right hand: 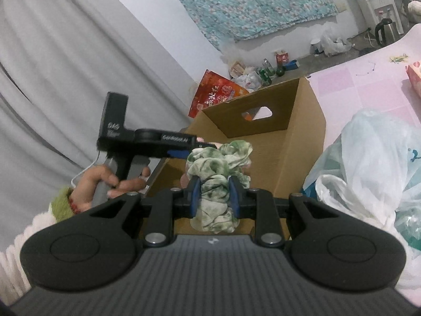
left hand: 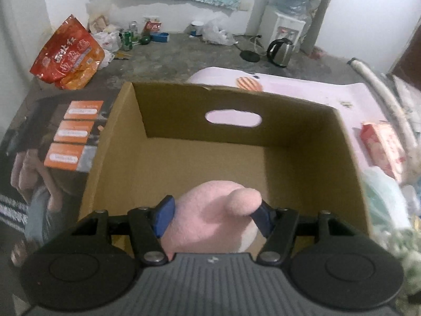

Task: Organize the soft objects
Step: 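Lower the doll and scrunchie into the cardboard box and open both tools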

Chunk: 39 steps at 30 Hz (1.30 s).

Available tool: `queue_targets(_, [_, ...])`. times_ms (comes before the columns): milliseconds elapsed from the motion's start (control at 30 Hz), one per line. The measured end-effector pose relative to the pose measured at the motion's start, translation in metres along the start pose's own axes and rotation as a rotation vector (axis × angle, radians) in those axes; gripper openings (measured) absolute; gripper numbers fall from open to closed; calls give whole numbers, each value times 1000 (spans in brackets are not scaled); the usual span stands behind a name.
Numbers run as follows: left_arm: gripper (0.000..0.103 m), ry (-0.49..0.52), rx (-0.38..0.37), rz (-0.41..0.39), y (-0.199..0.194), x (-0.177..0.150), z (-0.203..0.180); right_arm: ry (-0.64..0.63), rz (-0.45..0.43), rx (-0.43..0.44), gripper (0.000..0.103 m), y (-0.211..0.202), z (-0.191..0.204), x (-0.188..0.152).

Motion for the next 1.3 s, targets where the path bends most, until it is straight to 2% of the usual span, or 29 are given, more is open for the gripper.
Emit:
queue_targets(167, [64,49,25,14,22,27,3,6,11,-1,24,6,-9,3])
queue_targets(200, [64,50,45,-4,23,34,3,5,11,-4,24,5,-9,3])
queue_targets(267, [73,64,72,-51,20,44,1,6,12,-11,24,5,-12,4])
queue_targets(367, [76,43,69,-111,10,54,-2,8,17,-23,25,9,-15,4])
queue_targets(500, [77,3,54,-181,-13,55,-5,9,21,-31,25,9,-13,5])
queue_targets(767, [89,-94,-22,-281,-84,28,5,-59,47,-28,24,38,18,33])
queue_targets(933, [92,-119,-11,-340,-127,2,22,-78,128,-23,25,74,41,41])
queue_targets(1033, [93,-123,21,-369,-146,-15,32,-90,187,-32,25,100,52,40])
queue_targets(1300, [94,-215,28,-415,-178,-53,75,-143,432,-58,25,204,80,19])
Point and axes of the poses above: each gripper's, at about its wrist camera, not at the fingertips, and y roughly the way its jaws point, z to its left, x to its top, the point moved 5 cm from there along y, roughly the way its jaws point, and after that the axes turned 8 degrees about -y, right-handed, at the moved point
